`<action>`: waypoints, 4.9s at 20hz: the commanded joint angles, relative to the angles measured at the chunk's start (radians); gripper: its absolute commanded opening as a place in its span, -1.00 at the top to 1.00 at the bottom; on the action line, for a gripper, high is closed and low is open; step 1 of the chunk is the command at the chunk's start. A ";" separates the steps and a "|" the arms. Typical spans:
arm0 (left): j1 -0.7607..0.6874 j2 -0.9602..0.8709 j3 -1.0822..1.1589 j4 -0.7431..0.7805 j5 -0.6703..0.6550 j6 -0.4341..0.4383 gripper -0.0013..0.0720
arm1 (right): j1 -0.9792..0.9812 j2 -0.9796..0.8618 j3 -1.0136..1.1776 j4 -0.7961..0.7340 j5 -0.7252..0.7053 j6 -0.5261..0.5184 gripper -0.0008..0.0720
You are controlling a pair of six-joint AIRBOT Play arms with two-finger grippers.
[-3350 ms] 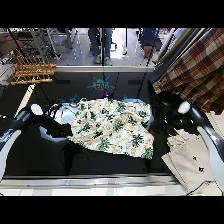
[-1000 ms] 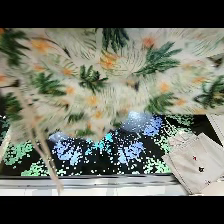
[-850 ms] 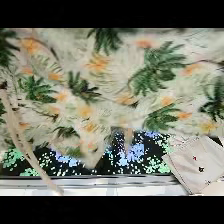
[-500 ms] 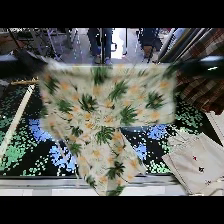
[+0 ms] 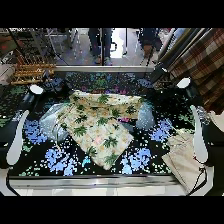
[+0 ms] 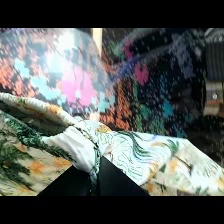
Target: Fold the clothes and pants, and hang the long-sleeved shirts on hangers.
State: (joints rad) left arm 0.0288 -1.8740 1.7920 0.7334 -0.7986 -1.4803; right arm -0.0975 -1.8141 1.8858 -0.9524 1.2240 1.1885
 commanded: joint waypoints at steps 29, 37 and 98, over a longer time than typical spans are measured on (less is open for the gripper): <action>0.211 0.211 0.217 0.268 -0.852 -0.008 -0.32 | 0.414 0.456 -1.308 0.539 -0.490 0.095 -0.58; 0.002 0.202 0.090 0.309 -0.840 0.015 0.82 | 0.504 0.349 -1.040 -0.051 -0.509 0.461 0.96; 0.046 0.546 -0.235 0.328 -0.800 0.109 0.93 | 0.309 0.247 -0.423 -0.009 -0.072 0.454 0.96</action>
State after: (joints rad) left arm 0.0753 -1.3434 1.5578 1.0618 -1.5810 -1.3754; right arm 0.2123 -1.6592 1.3415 -0.6895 1.0367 1.4944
